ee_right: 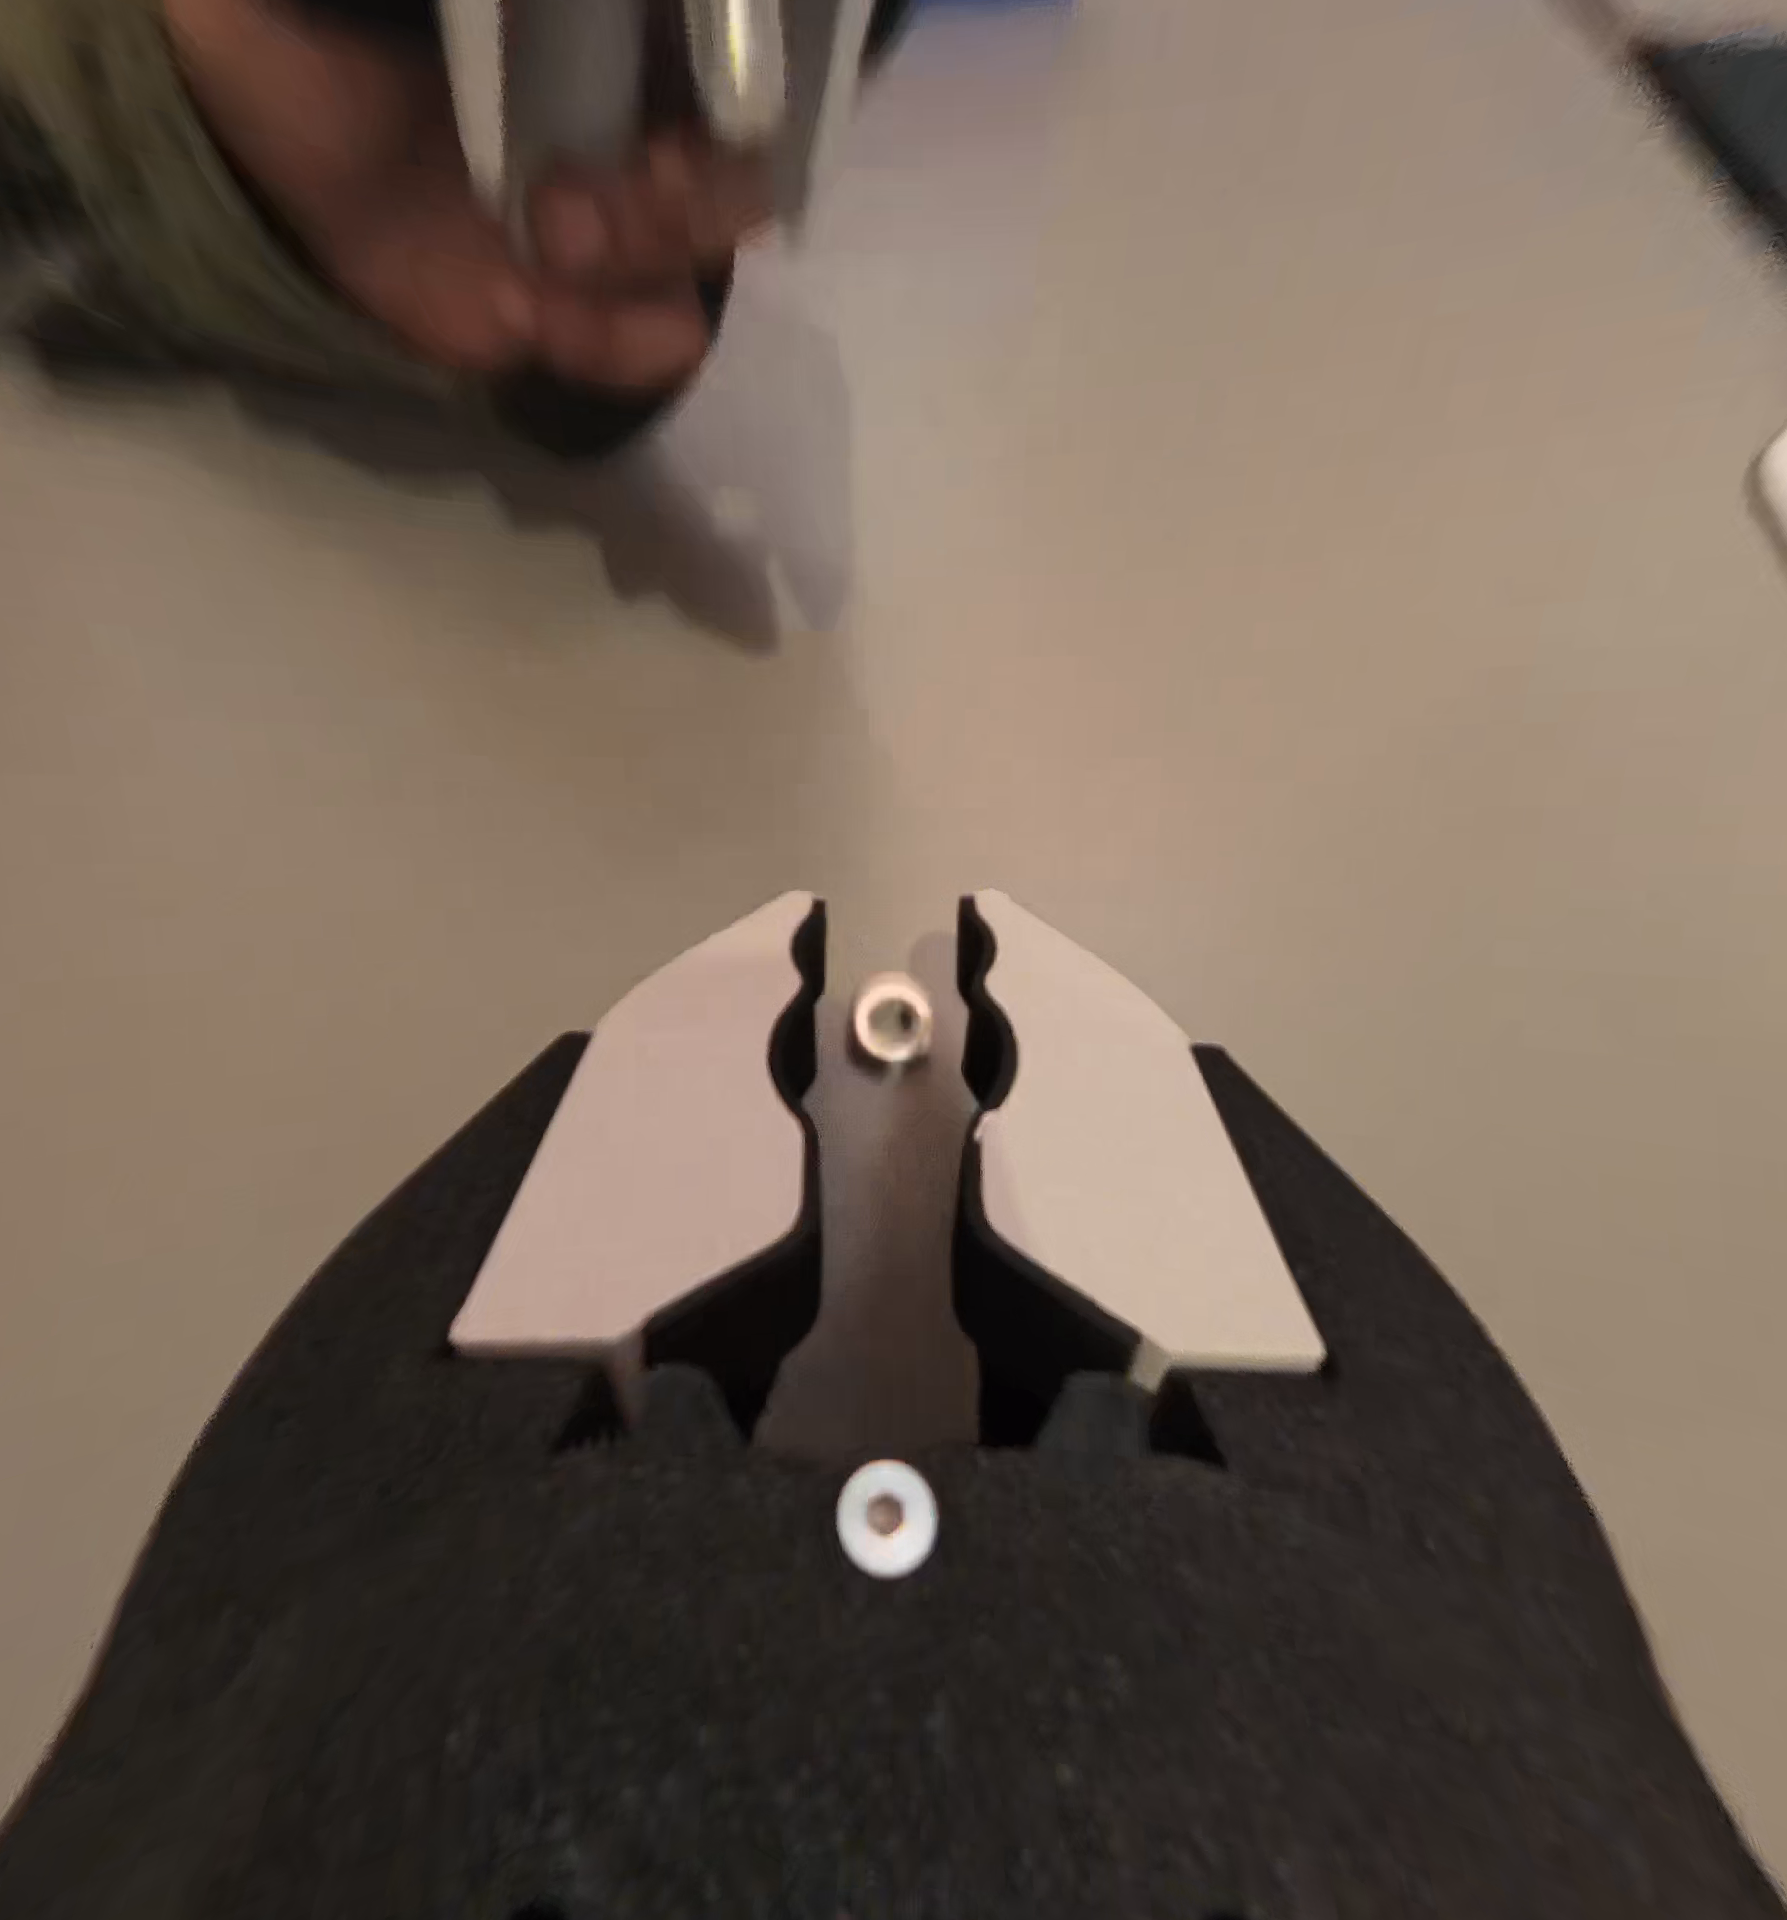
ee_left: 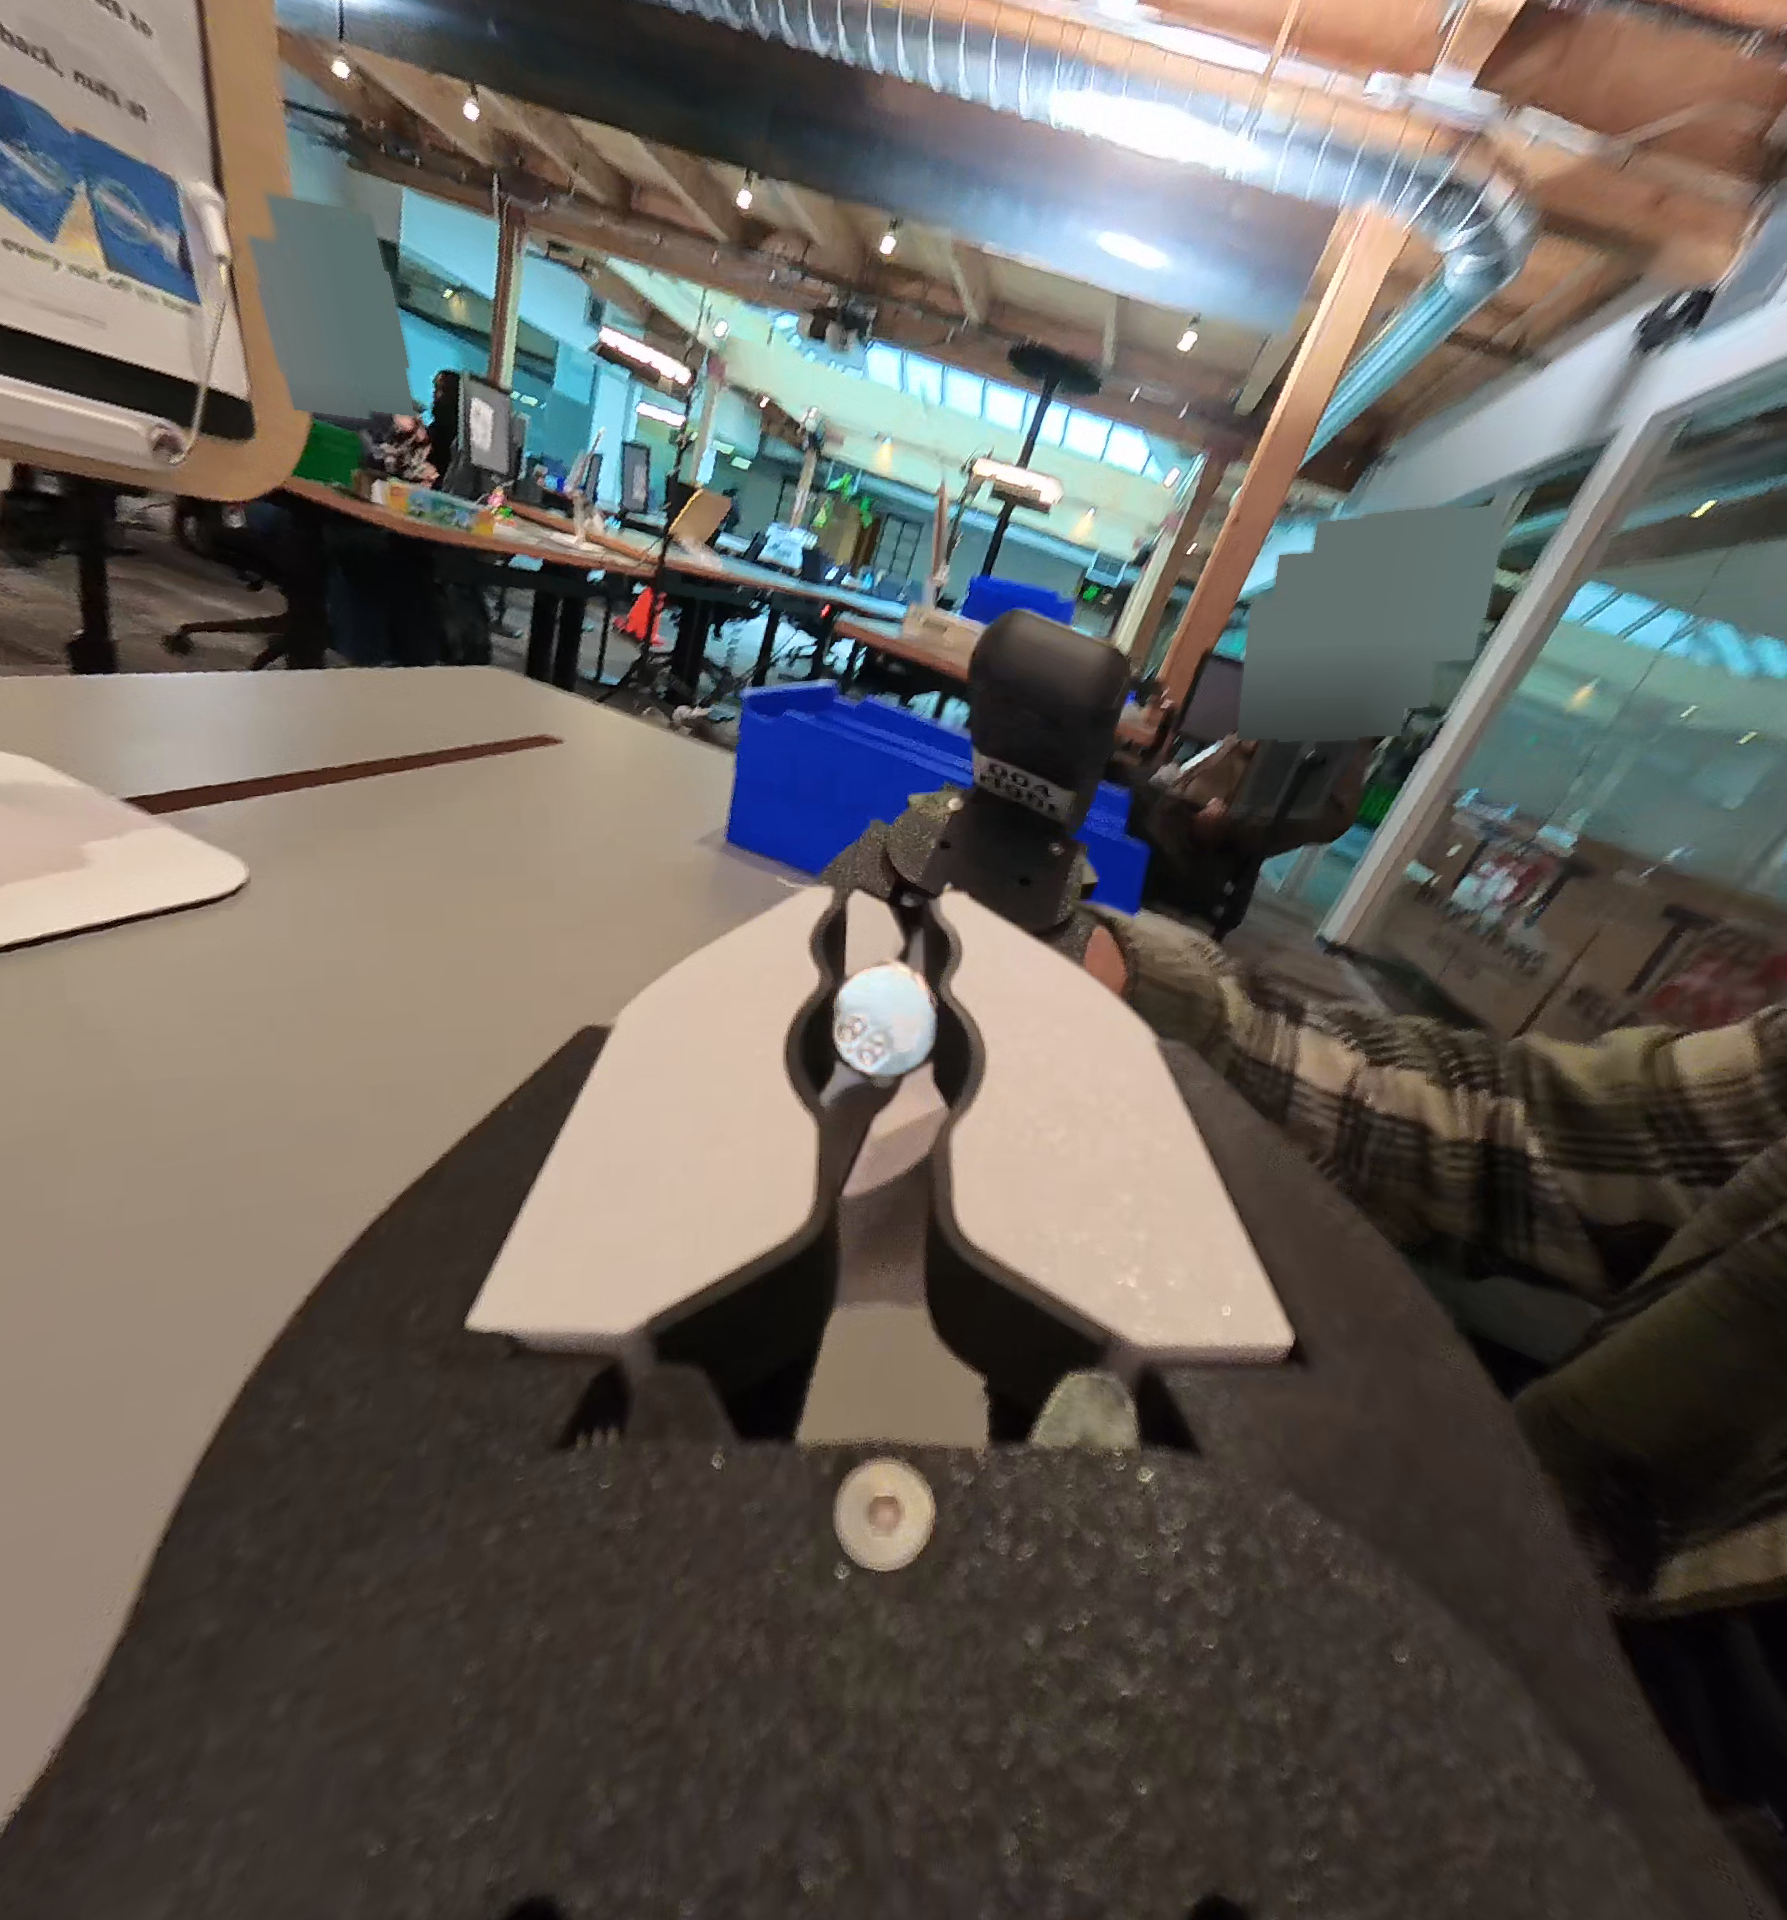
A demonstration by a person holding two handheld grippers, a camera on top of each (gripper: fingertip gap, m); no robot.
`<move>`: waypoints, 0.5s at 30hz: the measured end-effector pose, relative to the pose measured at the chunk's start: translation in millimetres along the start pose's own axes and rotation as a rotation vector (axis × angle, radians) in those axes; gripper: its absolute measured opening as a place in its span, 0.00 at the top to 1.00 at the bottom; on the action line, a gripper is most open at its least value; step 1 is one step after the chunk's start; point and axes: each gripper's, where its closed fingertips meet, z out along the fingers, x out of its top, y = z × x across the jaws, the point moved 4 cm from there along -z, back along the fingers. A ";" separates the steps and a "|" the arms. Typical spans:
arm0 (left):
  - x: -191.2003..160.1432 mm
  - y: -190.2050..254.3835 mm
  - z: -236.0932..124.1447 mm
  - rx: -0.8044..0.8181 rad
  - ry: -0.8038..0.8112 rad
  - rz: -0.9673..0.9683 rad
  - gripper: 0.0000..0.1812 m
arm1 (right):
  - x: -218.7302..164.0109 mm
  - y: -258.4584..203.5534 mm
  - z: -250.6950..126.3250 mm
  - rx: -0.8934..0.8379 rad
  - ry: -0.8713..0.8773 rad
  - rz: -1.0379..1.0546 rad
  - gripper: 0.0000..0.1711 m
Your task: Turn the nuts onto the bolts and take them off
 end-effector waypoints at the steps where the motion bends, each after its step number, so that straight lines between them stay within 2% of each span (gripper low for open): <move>1: 3.3 2.1 -0.7 -0.024 0.028 -0.024 0.92 | 16.2 -1.7 -4.2 -0.007 0.100 0.011 0.86; 3: 8.9 4.3 -2.4 -0.057 0.085 -0.067 0.92 | 50.2 -10.8 -12.2 0.016 0.330 0.032 0.90; 5: 10.9 4.6 -3.1 -0.088 0.119 -0.116 0.93 | 70.7 -16.4 -13.7 0.022 0.445 0.055 0.91; 10: 9.4 7.7 -0.3 -0.107 0.123 -0.135 0.93 | 85.5 -22.1 -9.3 -0.014 0.505 0.046 0.84; 12: 8.5 10.7 2.2 -0.112 0.117 -0.127 0.92 | 86.5 -22.9 -8.3 -0.008 0.510 0.050 0.85; 15: 4.7 13.0 6.3 -0.118 0.106 -0.134 0.92 | 88.6 -26.2 -8.7 0.036 0.528 0.059 0.93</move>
